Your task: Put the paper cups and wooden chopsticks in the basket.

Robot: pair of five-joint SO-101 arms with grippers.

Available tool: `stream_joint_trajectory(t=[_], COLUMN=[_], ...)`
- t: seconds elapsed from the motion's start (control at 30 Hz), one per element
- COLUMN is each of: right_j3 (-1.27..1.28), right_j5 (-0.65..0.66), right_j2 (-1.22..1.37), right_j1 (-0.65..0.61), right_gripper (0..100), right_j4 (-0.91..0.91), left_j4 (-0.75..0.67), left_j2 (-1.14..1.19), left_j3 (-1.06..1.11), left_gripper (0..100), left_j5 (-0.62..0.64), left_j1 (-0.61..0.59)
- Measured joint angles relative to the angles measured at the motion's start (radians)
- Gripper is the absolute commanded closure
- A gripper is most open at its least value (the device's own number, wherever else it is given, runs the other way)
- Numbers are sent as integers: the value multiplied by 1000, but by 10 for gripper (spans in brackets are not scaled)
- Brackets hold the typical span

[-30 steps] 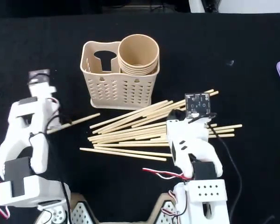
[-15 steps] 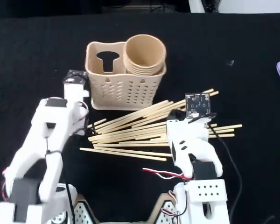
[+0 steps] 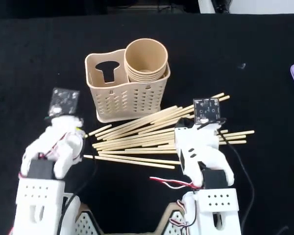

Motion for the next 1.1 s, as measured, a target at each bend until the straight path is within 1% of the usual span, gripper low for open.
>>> stream_joint_trajectory(t=[0.1, 0.17, 0.27, 0.37, 0.47, 0.53, 0.6, 0.67, 0.8, 0.93, 1.0, 1.1], right_j3=[-3, -49, -150, -241, -293, -296, -296, -295, -267, -301, -362, -446], right_j5=[9, 75, 192, 304, 440, 543, 638, 703, 727, 732, 749, 844], right_j2=[0, 0, 0, 0, -2, -2, -2, -2, 15, 192, 310, 471], right_j1=[0, 0, 0, -9, -37, -41, -38, -41, -40, -37, -37, -34], right_gripper=[918, 877, 868, 865, 864, 864, 864, 864, 864, 863, 839, 790], right_j4=[9, 46, 152, 284, 402, 457, 499, 528, 537, 546, 563, 594], left_j4=[-12, -26, -28, -54, -97, -132, -158, -170, -206, -215, -215, -215], left_j2=[-123, -166, -178, -120, -32, 18, 60, 91, 130, 153, 153, 153], left_j3=[29, 38, 60, 117, 137, 137, 137, 137, 147, 147, 147, 147], left_gripper=[966, 955, 881, 823, 830, 830, 830, 830, 830, 830, 830, 830], left_j5=[3, 35, 80, 91, 106, 150, 195, 213, 226, 229, 229, 229], left_j1=[-66, -118, -183, -232, -285, -311, -318, -318, -318, -318, -318, -318])
